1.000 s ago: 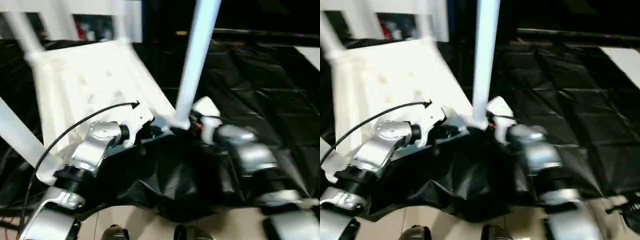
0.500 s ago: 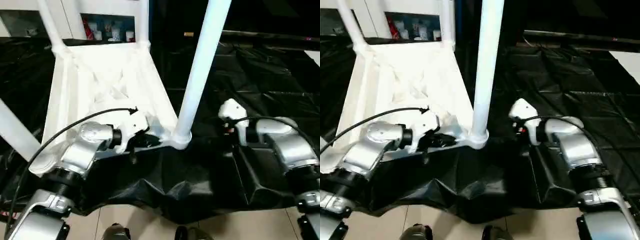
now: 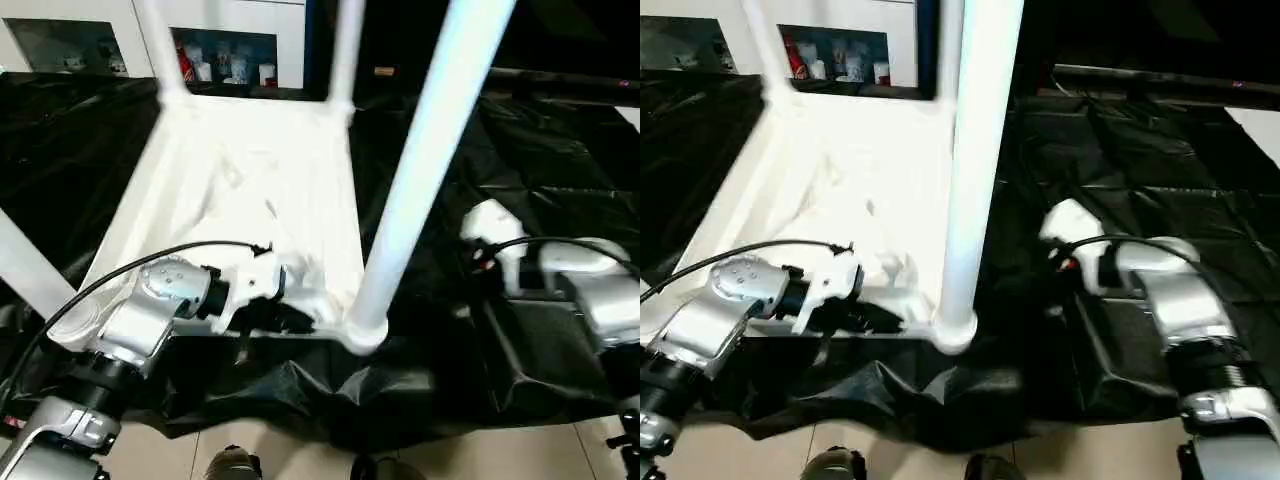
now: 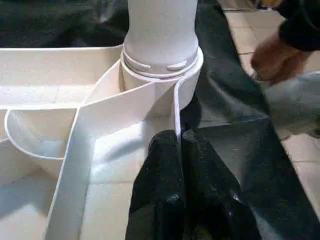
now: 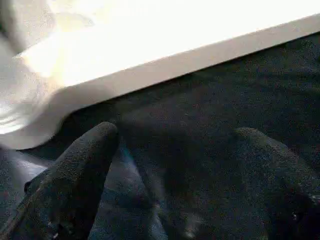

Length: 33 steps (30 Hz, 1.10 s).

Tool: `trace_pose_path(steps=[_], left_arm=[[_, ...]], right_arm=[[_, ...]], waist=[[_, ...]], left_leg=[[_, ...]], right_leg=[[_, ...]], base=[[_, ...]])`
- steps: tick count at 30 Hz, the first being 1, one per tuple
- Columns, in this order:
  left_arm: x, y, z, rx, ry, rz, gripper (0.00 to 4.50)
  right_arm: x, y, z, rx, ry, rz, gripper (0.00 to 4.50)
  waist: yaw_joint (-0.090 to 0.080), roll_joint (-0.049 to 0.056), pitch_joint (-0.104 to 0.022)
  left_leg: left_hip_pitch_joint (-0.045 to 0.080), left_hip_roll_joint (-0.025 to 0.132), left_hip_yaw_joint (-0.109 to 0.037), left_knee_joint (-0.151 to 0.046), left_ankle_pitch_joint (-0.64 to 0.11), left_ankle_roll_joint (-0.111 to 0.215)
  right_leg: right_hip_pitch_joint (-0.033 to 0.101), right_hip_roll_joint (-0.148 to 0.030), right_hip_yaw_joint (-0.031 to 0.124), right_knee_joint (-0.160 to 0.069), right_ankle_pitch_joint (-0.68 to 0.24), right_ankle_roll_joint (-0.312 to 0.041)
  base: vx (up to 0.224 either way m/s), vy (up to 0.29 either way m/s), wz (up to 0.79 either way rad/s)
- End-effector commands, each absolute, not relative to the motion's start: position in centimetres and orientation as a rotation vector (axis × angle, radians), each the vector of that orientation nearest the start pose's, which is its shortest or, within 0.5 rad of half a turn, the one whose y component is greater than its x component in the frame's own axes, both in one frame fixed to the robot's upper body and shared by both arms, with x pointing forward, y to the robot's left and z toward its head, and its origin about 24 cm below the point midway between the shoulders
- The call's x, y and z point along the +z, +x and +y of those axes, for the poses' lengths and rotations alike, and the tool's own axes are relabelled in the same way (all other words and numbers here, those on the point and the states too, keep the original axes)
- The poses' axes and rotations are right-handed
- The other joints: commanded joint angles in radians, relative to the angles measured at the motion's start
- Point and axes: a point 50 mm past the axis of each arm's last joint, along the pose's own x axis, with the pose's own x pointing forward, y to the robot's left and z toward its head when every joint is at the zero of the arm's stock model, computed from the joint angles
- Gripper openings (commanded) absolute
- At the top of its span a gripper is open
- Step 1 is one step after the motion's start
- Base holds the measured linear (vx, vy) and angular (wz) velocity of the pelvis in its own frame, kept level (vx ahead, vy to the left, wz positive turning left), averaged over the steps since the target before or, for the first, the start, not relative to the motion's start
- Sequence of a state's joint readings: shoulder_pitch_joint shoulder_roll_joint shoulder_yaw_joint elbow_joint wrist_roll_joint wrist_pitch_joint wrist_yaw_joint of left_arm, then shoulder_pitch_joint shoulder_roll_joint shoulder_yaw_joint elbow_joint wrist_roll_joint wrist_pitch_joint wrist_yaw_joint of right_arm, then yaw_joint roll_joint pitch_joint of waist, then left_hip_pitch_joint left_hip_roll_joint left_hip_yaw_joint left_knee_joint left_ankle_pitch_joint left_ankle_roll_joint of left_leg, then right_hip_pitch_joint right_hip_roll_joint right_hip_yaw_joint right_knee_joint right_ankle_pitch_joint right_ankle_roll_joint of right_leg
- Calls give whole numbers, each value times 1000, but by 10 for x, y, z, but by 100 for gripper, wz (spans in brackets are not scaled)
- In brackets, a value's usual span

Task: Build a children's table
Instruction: Rotate leg to tighten

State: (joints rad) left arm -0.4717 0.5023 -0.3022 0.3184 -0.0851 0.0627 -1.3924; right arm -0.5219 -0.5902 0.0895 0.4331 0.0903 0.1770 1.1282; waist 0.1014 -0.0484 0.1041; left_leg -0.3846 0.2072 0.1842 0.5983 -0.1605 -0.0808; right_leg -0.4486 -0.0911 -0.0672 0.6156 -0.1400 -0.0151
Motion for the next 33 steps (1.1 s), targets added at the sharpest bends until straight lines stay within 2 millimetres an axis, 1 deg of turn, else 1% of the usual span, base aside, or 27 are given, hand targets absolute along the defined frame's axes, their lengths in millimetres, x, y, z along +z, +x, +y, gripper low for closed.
trace_pose_path(steps=[1,5,7,9,10,11,12,13,14,15,16,17,18,20,21,22,23,24,25,26,27,28,29,30,31,32,33], left_arm=[[72,278,140,-1654,445,322,0],[74,281,142,-1627,451,263,0],[76,284,144,-1581,444,225,44],[81,287,149,-1522,415,173,61],[86,289,153,-1465,370,139,73],[89,291,156,-1426,331,130,85],[89,291,156,-1426,331,130,94],[96,295,160,-1337,293,86,94],[101,298,164,-1263,238,56,107],[102,299,164,-1255,232,53,118],[107,303,170,-1144,177,13,118],[109,306,177,-1003,139,-23,136],[109,306,177,-1003,139,-23,136],[104,307,194,-630,6,-137,159],[102,306,197,-554,-42,-156,159],[96,300,204,-383,-78,-166,168],[93,297,206,-306,-70,-162,188],[88,291,207,-243,-67,-143,188],[84,286,208,-215,-73,-105,195],[80,280,208,-203,-93,-93,201],[79,275,208,-198,-113,-93,206],[75,268,206,-193,-97,-74,206],[71,262,205,-180,-72,-55,206],[68,258,203,-159,-45,-48,206],[66,254,202,-147,-31,-46,206],[64,251,200,-132,-18,-40,206],[63,249,198,-127,8,-39,206]], right_arm=[[99,320,-223,944,-394,327,402],[94,323,-223,844,-356,307,402],[91,325,-219,782,-314,283,406],[90,327,-212,695,-221,254,406],[88,329,-208,637,-150,243,406],[86,329,-206,615,-131,241,422],[86,329,-206,615,-131,241,432],[85,329,-204,584,-114,228,432],[83,328,-201,563,-96,218,442],[83,328,-201,561,-95,218,446],[81,326,-197,526,-79,197,446],[79,323,-191,484,-56,167,450],[79,323,-191,484,-56,167,450],[73,316,-175,359,-51,96,450],[71,314,-173,330,-65,86,450],[69,312,-174,238,-84,47,450],[68,310,-177,184,-84,24,450],[64,308,-180,127,-94,37,450],[60,305,-181,101,-125,62,450],[55,302,-180,104,-161,99,450],[50,298,-179,119,-191,133,450],[45,293,-178,136,-184,152,450],[41,290,-177,136,-175,159,450],[40,288,-175,144,-161,157,450],[39,287,-172,163,-155,157,450],[39,287,-169,170,-179,145,450],[39,287,-168,174,-195,136,450]], waist=[[-2,-4,-99],[-5,-6,-105],[-5,-8,-105],[-5,-7,-106],[-5,-2,-107],[-6,2,-107],[-10,-2,-107],[-12,3,-107],[-15,0,-106],[-15,3,-105],[-17,5,-106],[-14,11,-107],[-16,6,-107],[-19,10,-109],[-19,10,-109],[-23,7,-112],[-24,7,-112],[-29,10,-112],[-30,10,-110],[-32,13,-110],[-33,23,-107],[-37,28,-101],[-41,29,-98],[-43,30,-101],[-47,26,-101],[-51,29,-102],[-51,26,-104]], left_leg=[[14,16,2,-63,-212,41],[16,15,3,-60,-216,33],[15,15,3,-59,-218,31],[13,13,3,-59,-207,27],[16,15,2,-61,-217,17],[15,15,0,-62,-226,12],[17,15,-1,-63,-249,1],[19,14,-2,-63,-264,-3],[18,14,-2,-63,-279,-10],[19,13,-1,-62,-288,-13],[18,14,-2,-63,-294,-18],[19,11,-4,-61,-291,-17],[16,11,-3,-62,-287,-15],[11,11,-7,-64,-301,-17],[11,11,-7,-64,-301,-17],[8,12,-6,-62,-302,-22],[10,9,-6,-61,-310,-19],[12,10,-7,-64,-321,-13],[12,7,-7,-64,-327,-8],[18,7,-8,-65,-347,-8],[19,7,-9,-66,-360,-8],[29,10,-13,-69,-427,-7],[32,5,-15,-69,-461,-3],[30,8,-20,-71,-466,-3],[22,9,-21,-74,-456,0],[13,8,-23,-79,-439,4],[13,8,-24,-78,-436,5]], right_leg=[[74,-39,39,-69,-301,-186],[73,-39,39,-69,-309,-182],[72,-39,40,-70,-320,-176],[74,-41,41,-67,-316,-172],[69,-39,39,-66,-314,-178],[70,-39,38,-65,-315,-180],[68,-37,36,-66,-324,-179],[68,-37,36,-68,-333,-176],[69,-37,36,-71,-347,-169],[67,-37,37,-73,-359,-163],[69,-35,36,-71,-362,-158],[68,-36,34,-73,-361,-157],[68,-35,34,-74,-350,-150],[69,-33,32,-78,-375,-127],[69,-33,32,-78,-375,-127],[67,-36,30,-82,-387,-117],[65,-33,29,-86,-405,-107],[61,-28,28,-90,-431,-84],[61,-25,25,-95,-450,-68],[57,-21,24,-96,-473,-45],[55,-19,24,-100,-481,-40],[48,-18,20,-118,-516,-26],[45,-16,16,-126,-548,-18],[50,-18,16,-125,-542,-16],[57,-19,17,-126,-533,-12],[64,-19,17,-124,-514,-11],[63,-18,17,-123,-513,-9]], base=[[0,0,0],[0,0,0],[0,0,0],[0,0,0],[0,0,0],[0,0,0],[0,0,0],[0,0,0],[0,0,0],[0,0,0],[0,0,0],[0,0,0],[0,0,0],[0,0,0],[0,0,0],[0,0,0],[0,0,0],[0,0,0],[0,0,0],[0,0,0],[0,0,0],[0,0,0],[0,0,0],[0,0,0],[0,0,0],[0,0,0],[0,0,0]])
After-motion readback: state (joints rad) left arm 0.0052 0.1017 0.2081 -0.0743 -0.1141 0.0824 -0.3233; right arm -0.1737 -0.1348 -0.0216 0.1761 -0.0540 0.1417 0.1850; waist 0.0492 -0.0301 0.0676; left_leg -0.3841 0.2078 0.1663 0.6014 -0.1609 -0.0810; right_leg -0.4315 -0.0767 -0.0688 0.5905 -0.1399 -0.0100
